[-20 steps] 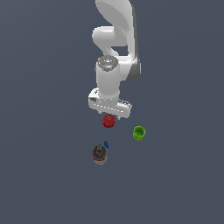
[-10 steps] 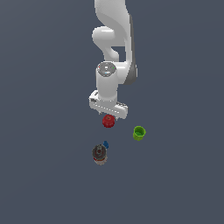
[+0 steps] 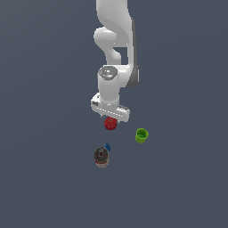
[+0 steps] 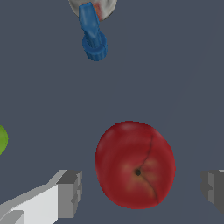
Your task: Pick up a designated object from a clutter of objects.
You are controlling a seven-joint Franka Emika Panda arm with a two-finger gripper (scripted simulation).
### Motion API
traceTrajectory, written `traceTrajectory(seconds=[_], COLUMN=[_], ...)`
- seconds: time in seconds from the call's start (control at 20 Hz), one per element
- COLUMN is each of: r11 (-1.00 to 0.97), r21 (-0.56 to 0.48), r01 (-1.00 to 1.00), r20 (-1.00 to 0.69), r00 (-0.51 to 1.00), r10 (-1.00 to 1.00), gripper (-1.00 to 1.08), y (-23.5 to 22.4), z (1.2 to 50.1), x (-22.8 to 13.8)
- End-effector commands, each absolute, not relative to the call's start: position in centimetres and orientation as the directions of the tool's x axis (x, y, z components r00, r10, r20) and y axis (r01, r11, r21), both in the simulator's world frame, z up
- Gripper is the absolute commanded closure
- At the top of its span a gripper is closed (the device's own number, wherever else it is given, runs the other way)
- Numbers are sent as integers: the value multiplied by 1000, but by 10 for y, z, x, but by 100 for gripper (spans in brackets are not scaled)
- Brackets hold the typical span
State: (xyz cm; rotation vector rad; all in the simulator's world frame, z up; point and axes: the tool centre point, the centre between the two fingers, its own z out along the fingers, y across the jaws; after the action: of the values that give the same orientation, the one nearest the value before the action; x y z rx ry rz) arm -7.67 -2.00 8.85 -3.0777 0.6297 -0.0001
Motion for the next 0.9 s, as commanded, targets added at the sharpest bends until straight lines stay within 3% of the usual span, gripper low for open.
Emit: traceTrajectory(seconds=[0.0,0.6,0.65,0.85], r11=[-919,-919,-919,-919], r21=[0,0,0,0], r01=[-393,-395,-395,-395], r20=[0,0,0,0], r00=[919,919,919,919], r10=[-393,-395,-395,-395], gripper=[-92,-92,108,108], y=[-20,-20,-20,-20], z=[80,46,46,46], x=[-77,-78,-78,-78])
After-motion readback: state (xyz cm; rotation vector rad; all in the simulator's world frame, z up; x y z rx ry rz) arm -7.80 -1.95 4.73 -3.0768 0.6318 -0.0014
